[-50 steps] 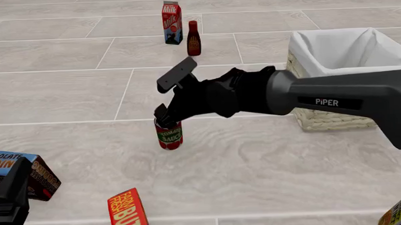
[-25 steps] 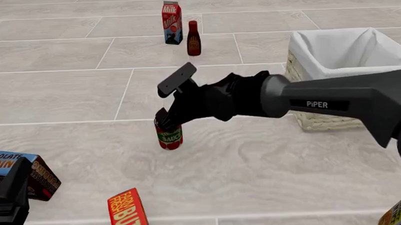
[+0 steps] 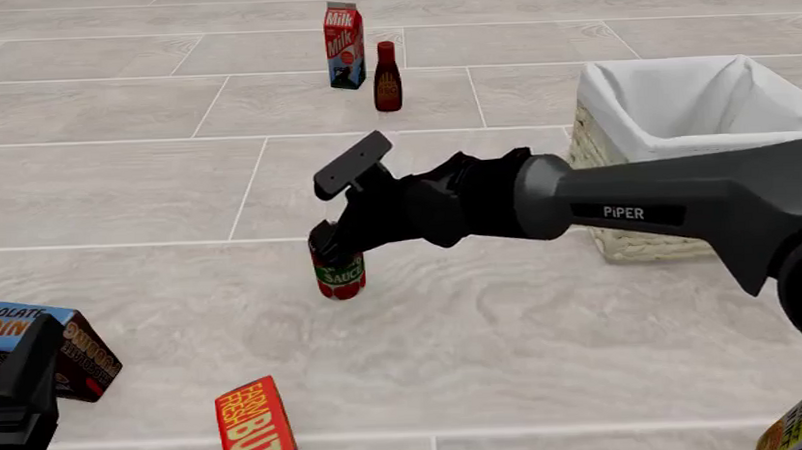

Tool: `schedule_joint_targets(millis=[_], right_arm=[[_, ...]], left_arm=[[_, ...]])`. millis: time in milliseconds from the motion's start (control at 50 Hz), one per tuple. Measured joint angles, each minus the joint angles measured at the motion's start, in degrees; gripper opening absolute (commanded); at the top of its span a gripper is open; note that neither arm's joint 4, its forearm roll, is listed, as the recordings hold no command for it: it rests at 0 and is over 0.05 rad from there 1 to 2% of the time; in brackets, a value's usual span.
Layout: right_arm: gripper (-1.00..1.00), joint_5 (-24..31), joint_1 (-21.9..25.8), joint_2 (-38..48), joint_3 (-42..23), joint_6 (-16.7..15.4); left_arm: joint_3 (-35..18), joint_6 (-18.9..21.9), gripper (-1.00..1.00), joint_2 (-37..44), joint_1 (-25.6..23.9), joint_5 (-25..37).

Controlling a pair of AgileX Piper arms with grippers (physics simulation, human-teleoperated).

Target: Pick the tomato sauce and place it in the basket.

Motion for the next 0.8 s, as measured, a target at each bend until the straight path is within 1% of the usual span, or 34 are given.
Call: schedule_joint_targets(millis=[800], right_arm=[[1.00,-0.3,-0.3,1.3,-0.5,1.0]], left_arm=[[0.0,0.0,1.00,0.0,0.0,0.0]])
